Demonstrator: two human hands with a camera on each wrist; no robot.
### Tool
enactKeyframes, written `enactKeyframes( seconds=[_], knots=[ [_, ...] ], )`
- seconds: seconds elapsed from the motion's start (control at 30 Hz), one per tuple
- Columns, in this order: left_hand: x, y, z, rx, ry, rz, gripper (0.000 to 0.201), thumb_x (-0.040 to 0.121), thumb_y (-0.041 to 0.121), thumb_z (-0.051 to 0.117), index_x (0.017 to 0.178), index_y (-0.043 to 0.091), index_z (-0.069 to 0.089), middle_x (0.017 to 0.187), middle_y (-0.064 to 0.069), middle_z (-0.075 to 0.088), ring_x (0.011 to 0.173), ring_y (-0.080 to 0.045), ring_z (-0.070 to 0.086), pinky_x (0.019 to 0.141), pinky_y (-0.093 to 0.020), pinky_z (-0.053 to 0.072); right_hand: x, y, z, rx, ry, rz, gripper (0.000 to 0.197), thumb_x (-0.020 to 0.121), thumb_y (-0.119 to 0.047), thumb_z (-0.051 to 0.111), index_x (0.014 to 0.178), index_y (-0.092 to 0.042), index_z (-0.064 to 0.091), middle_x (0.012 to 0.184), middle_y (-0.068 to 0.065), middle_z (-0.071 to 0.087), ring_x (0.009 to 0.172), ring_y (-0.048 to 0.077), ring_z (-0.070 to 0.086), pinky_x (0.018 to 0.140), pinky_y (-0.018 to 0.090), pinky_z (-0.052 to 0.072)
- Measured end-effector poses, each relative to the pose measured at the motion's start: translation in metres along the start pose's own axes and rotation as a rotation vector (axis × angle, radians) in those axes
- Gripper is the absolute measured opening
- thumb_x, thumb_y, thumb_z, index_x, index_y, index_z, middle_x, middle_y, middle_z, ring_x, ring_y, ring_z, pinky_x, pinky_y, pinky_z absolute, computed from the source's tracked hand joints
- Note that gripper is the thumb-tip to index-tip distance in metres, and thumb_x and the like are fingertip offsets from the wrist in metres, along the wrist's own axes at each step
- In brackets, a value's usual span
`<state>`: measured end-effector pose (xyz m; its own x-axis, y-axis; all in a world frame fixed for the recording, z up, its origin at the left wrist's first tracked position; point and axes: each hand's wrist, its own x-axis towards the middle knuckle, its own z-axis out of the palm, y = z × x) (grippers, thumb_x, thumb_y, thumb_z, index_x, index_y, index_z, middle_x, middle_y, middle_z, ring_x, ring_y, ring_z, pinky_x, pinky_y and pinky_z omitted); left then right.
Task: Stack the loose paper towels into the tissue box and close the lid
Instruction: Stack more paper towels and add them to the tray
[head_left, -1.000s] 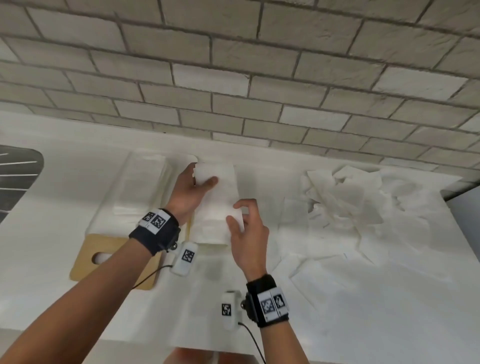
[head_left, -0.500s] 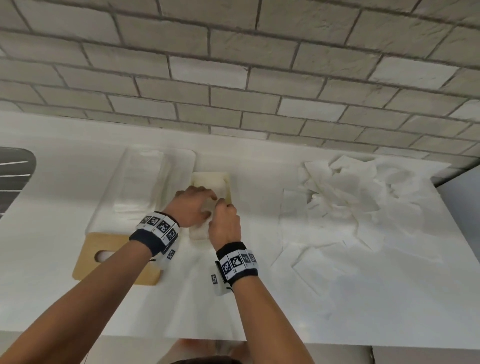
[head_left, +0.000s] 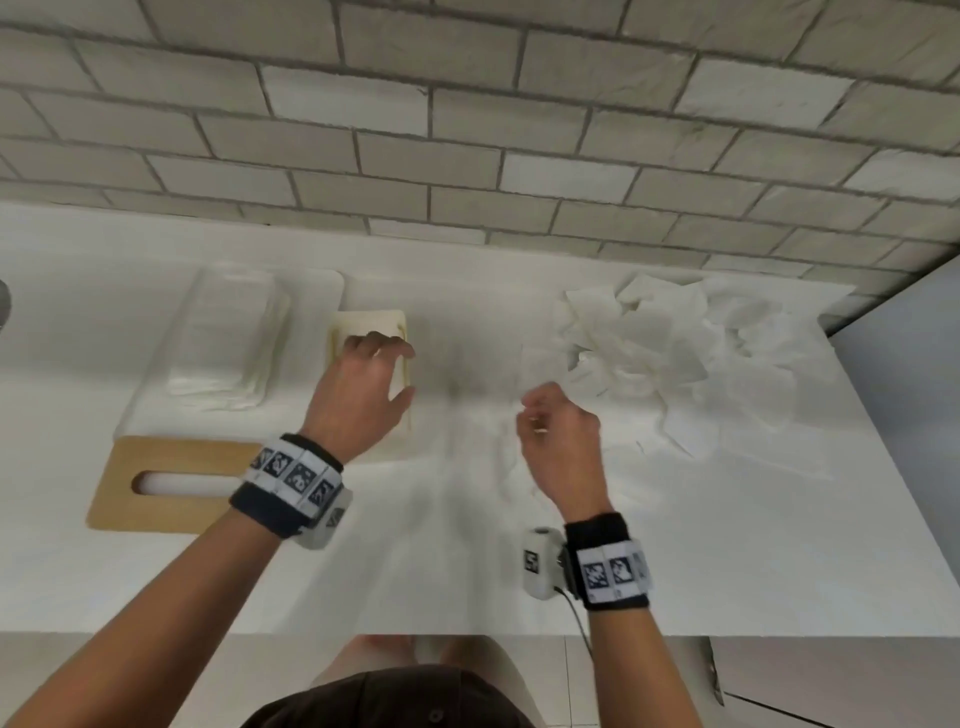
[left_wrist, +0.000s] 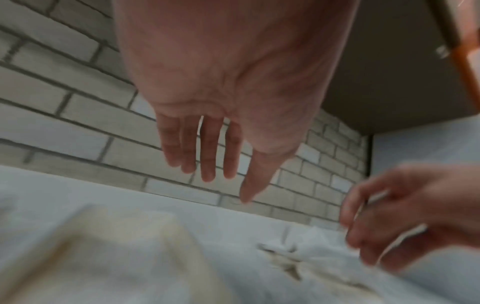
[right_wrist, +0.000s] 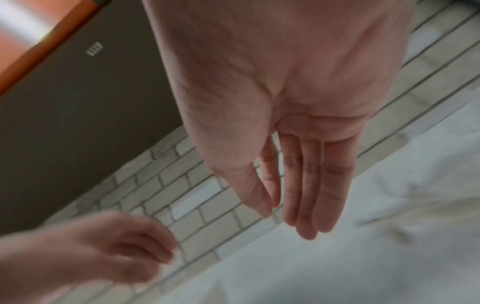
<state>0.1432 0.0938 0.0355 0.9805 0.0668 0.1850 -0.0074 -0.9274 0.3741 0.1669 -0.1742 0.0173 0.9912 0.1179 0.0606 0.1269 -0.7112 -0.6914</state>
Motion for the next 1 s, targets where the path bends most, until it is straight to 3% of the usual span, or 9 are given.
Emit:
enactKeyframes(
  seconds=[0.13, 0.23, 0.33, 0.43, 0.53, 0.6, 0.77, 0.87, 1.0],
  knots=[
    [-0.033, 0.070, 0.046, -0.214, -0.071, -0.007, 0.012, 0.098, 0.029, 0.070, 0.106, 0.021, 0.069, 0.099, 0.005, 0.069, 0.094, -0.016, 0.065, 0.077, -0.035, 0.055, -0.020, 0.100, -0.032, -0.164, -0.086, 0.180, 0.023, 0.094, -0.022, 0.074, 0.113, -0.028, 0.062, 0.105, -0.006, 0.072, 0.098, 0.021, 0.072, 0.089, 0.041, 0.059],
    [-0.050, 0.105, 0.109, -0.115, -0.359, -0.091, 0.036, 0.102, 0.053, 0.058, 0.117, 0.021, 0.063, 0.115, 0.003, 0.065, 0.110, -0.022, 0.063, 0.086, -0.040, 0.056, -0.028, 0.140, -0.033, -0.247, -0.212, 0.211, 0.047, 0.090, -0.040, 0.080, 0.130, -0.033, 0.055, 0.118, -0.010, 0.061, 0.109, 0.019, 0.058, 0.093, 0.042, 0.054],
    [-0.064, 0.127, 0.156, 0.044, -0.519, -0.126, 0.072, 0.095, 0.068, 0.059, 0.138, 0.013, 0.046, 0.138, -0.005, 0.046, 0.128, -0.030, 0.046, 0.100, -0.045, 0.048, -0.030, 0.154, -0.023, -0.301, -0.240, 0.174, 0.036, 0.092, -0.043, 0.077, 0.122, -0.031, 0.062, 0.111, -0.009, 0.069, 0.108, 0.023, 0.062, 0.092, 0.043, 0.054],
    [-0.064, 0.133, 0.175, -0.044, -0.551, -0.163, 0.052, 0.097, 0.052, 0.065, 0.127, 0.012, 0.050, 0.133, -0.007, 0.042, 0.126, -0.030, 0.040, 0.101, -0.043, 0.043, -0.029, 0.159, -0.027, -0.173, -0.203, 0.199, 0.017, 0.098, -0.039, 0.076, 0.105, -0.028, 0.064, 0.089, -0.013, 0.067, 0.089, 0.020, 0.065, 0.078, 0.036, 0.051],
    [-0.062, 0.120, 0.178, -0.297, -0.497, -0.217, 0.021, 0.098, 0.028, 0.071, 0.100, 0.019, 0.052, 0.112, -0.002, 0.047, 0.107, -0.025, 0.047, 0.090, -0.034, 0.046, -0.028, 0.160, -0.044, -0.014, -0.096, 0.204, 0.024, 0.097, -0.037, 0.079, 0.091, -0.029, 0.058, 0.082, -0.013, 0.066, 0.077, 0.016, 0.064, 0.070, 0.033, 0.049],
    [-0.059, 0.109, 0.170, -0.457, -0.399, -0.251, 0.032, 0.094, 0.017, 0.078, 0.088, 0.024, 0.047, 0.093, 0.002, 0.056, 0.089, -0.023, 0.057, 0.071, -0.023, 0.045, -0.024, 0.160, -0.057, -0.002, -0.059, 0.137, 0.030, 0.097, -0.037, 0.079, 0.081, -0.031, 0.054, 0.077, -0.014, 0.064, 0.073, 0.014, 0.063, 0.068, 0.034, 0.050],
    [-0.040, 0.095, 0.116, -0.690, -0.211, -0.281, 0.060, 0.084, 0.014, 0.089, 0.117, 0.037, 0.045, 0.083, -0.003, 0.066, 0.063, -0.016, 0.064, 0.064, -0.027, 0.055, -0.011, 0.156, -0.079, -0.058, 0.033, -0.132, 0.031, 0.100, -0.024, 0.077, 0.076, -0.009, 0.065, 0.083, -0.004, 0.063, 0.073, 0.016, 0.059, 0.069, 0.030, 0.048],
    [-0.024, 0.094, 0.086, -0.734, -0.155, -0.203, 0.052, 0.091, 0.013, 0.082, 0.123, 0.041, 0.052, 0.085, 0.001, 0.058, 0.066, -0.017, 0.060, 0.073, -0.038, 0.058, -0.008, 0.149, -0.088, -0.048, 0.026, -0.218, 0.010, 0.102, -0.021, 0.075, 0.104, -0.014, 0.082, 0.096, -0.004, 0.068, 0.084, 0.014, 0.067, 0.078, 0.025, 0.051],
    [-0.011, 0.109, 0.055, -0.597, -0.103, -0.041, 0.046, 0.100, 0.001, 0.059, 0.123, 0.039, 0.066, 0.082, 0.024, 0.060, 0.067, -0.009, 0.052, 0.069, -0.017, 0.046, -0.014, 0.129, -0.100, -0.075, -0.011, -0.187, 0.037, 0.105, -0.032, 0.070, 0.142, -0.038, 0.066, 0.098, -0.012, 0.068, 0.094, 0.006, 0.064, 0.080, 0.027, 0.053]
  ],
)
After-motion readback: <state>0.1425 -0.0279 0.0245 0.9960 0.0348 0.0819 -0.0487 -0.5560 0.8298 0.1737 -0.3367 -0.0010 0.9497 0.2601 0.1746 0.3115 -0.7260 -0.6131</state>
